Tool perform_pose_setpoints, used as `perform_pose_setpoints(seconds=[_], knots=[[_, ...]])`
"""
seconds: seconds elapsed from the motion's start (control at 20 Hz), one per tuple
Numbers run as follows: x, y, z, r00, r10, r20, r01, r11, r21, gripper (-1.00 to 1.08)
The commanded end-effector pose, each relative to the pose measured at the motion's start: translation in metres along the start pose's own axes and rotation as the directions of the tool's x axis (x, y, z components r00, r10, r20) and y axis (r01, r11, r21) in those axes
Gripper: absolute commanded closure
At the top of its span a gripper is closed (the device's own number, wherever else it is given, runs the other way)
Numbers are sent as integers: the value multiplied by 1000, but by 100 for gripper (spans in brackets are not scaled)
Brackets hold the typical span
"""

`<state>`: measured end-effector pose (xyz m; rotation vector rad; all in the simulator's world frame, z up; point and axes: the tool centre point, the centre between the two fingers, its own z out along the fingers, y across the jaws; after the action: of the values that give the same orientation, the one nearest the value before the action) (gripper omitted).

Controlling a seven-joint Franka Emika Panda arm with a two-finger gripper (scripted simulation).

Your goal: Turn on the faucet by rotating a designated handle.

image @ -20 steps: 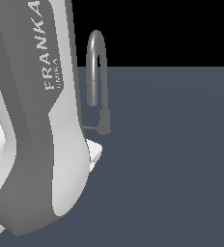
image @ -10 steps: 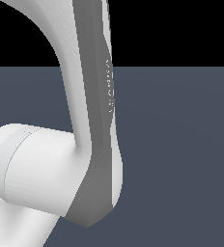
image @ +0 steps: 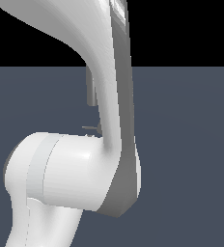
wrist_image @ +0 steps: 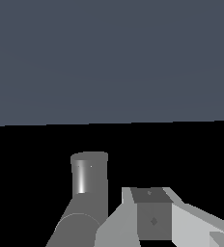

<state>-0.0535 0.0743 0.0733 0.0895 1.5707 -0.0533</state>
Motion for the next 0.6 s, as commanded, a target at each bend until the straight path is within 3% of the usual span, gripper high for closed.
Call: perform_pose_setpoints(seconds=[0.0,0.55], knots=[[2,-2,2,1000,-13,1,13,1000,-12,108],[-4,0,3,1000,-22,2,22,1000,-19,108]])
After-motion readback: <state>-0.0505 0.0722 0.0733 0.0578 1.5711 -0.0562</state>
